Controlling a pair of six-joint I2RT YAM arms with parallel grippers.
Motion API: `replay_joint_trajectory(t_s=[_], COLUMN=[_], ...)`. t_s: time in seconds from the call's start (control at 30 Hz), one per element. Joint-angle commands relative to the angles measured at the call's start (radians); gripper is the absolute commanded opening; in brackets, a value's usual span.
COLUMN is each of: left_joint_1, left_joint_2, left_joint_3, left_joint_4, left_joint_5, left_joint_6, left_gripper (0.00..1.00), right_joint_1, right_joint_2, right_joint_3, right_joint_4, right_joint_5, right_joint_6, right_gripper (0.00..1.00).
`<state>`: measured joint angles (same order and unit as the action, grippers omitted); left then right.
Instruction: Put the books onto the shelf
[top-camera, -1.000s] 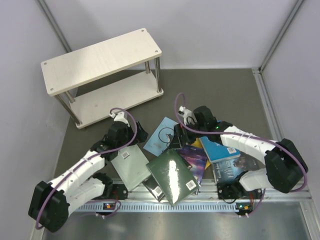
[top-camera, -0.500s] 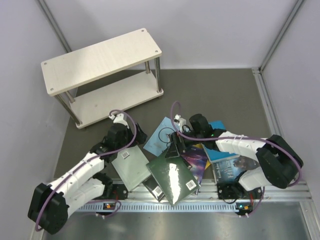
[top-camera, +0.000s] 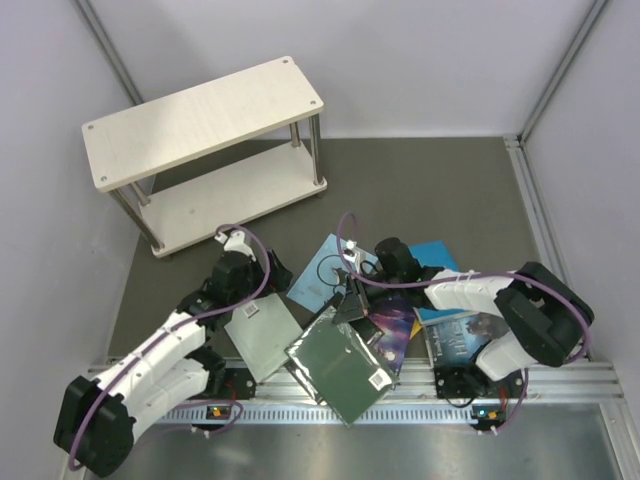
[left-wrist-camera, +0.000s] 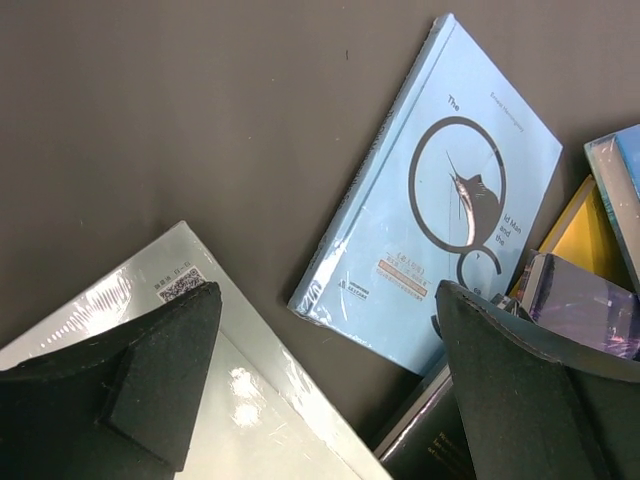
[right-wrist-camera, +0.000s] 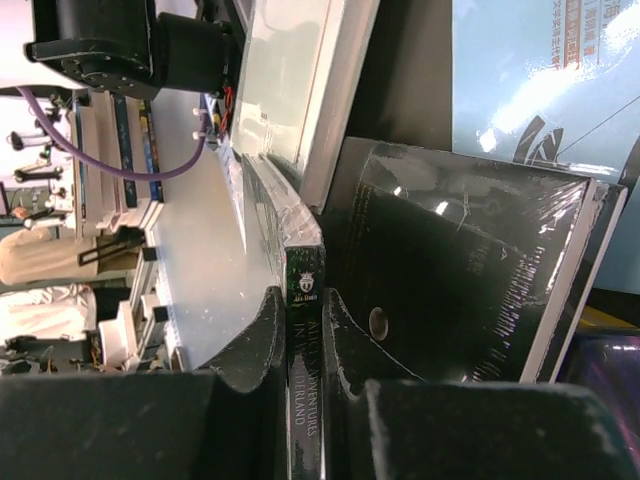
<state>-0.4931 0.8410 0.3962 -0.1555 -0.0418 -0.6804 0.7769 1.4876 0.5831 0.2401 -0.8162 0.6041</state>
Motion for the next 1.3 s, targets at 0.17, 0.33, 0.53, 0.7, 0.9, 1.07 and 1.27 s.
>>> replay_joint_trajectory(t_s=[0.17,0.33,0.53,0.7,0.9,1.07,1.27], left_joint_1=[-0.005,-0.005,-0.005,-0.005,-0.005,-0.005,-0.005], left_joint_2=[-0.048,-0.063,-0.105,-0.134,-0.168,-0.217,-0.241], left_joint_3=[0.032,0.133,0.227,0.15,-0.008,-0.071,-0.082], left_joint_4=[-0.024,-0.093,-0.079,0.121,0.353,0.505,0.597], left_joint_5=[0.023,0.033,0.144,0.266,0.344,0.362,0.457], left_joint_6=[0.018,0.045,0.03,-0.047,-0.128,-0.185,-0.232], left_gripper=[0.94,0.95,0.99,0.99,0.99,0.99,0.97], right_joint_1=[-0.005,-0.142,-0.35,-0.424,-0.453,-0.469,-0.472], right_joint_2=[-0.093,-0.128,-0.104,-0.064,0.014,0.137,0.246], right_joint_3=[0.124,0.262,0.409,0.425,0.353,0.279,0.261], right_joint_4=[-0.117,-0.186,-0.066,0.106,0.562,0.977,1.229], right_joint_5=[0.15,0.158,0.081,0.016,-0.069,-0.087,-0.072], right_joint_6=[-0.083,-0.029,0.163,0.359,0.672,1.015,1.148], right_gripper=[0.0,0.0,0.0,0.0,0.0,0.0,0.0])
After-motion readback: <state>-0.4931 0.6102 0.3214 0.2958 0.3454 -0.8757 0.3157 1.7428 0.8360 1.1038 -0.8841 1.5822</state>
